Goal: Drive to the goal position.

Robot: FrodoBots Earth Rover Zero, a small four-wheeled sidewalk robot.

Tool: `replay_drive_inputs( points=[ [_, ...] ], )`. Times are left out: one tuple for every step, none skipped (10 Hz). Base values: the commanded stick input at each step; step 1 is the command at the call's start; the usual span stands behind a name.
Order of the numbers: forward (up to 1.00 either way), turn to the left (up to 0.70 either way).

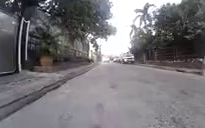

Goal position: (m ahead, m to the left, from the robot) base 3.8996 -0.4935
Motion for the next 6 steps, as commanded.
replay_drive_inputs(
  points=[
    [1.0,-0.28],
    [1.0,-0.28],
    [1.0,-0.27],
    [1.0,-0.23],
    [1.0,-0.19],
    [1.0,-0.16]
  ],
)
